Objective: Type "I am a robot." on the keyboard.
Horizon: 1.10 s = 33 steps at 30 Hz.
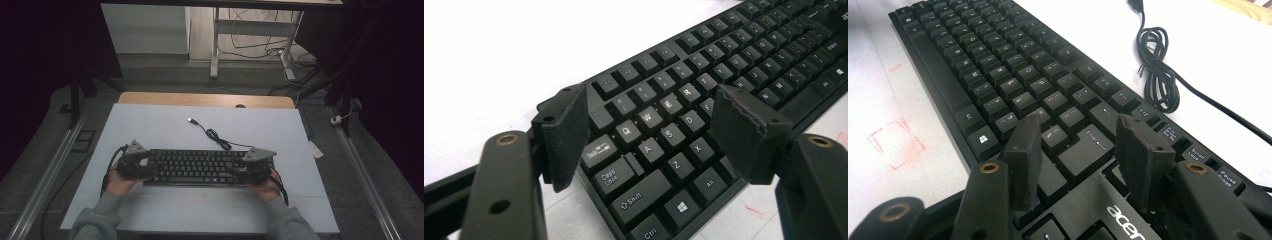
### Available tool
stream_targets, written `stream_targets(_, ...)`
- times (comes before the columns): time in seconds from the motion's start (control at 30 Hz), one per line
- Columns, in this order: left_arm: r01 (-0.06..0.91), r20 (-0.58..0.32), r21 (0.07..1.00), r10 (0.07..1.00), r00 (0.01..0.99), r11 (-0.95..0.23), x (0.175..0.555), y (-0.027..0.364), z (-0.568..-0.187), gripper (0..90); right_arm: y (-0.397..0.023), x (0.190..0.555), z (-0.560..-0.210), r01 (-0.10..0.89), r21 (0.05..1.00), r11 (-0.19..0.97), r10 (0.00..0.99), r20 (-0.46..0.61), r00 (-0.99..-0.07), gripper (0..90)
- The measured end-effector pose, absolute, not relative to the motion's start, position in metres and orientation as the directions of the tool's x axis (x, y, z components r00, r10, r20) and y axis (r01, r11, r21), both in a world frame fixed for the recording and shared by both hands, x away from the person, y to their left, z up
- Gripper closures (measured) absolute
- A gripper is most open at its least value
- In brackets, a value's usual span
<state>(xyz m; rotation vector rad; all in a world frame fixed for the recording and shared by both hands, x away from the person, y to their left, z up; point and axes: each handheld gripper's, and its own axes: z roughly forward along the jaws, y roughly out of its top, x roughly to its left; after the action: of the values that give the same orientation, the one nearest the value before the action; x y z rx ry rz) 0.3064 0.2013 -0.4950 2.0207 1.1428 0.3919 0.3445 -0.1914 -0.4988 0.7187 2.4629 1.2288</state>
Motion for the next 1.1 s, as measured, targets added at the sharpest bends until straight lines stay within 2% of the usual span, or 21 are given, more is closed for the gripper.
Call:
stream_targets(0.37, 0.567, -0.112, 0.754, 0.787, 0.607, -0.33, 0.301, 0.192, -0.489, 41.5, -0.191, 0.345, -0.499, 0.302, 0.803, 0.514, 0.554, -0.042, -0.832, 54.5)
stream_targets(0.87, 0.532, -0.096, 0.725, 0.701, 0.707, -0.437, 0.295, 0.168, -0.49, 84.4, -0.191, 0.345, -0.499, 0.302, 0.803, 0.514, 0.553, -0.041, -0.832, 54.5)
stream_targets(0.93, 0.525, -0.094, 0.719, 0.686, 0.722, -0.455, 0.294, 0.163, -0.491, 87.9, -0.191, 0.345, -0.499, 0.302, 0.803, 0.514, 0.553, -0.041, -0.832, 54.5)
stream_targets(1.1, 0.515, -0.092, 0.705, 0.657, 0.748, -0.488, 0.293, 0.152, -0.496, 88.8, -0.191, 0.345, -0.499, 0.303, 0.8, 0.518, 0.555, -0.045, -0.831, 54.6)
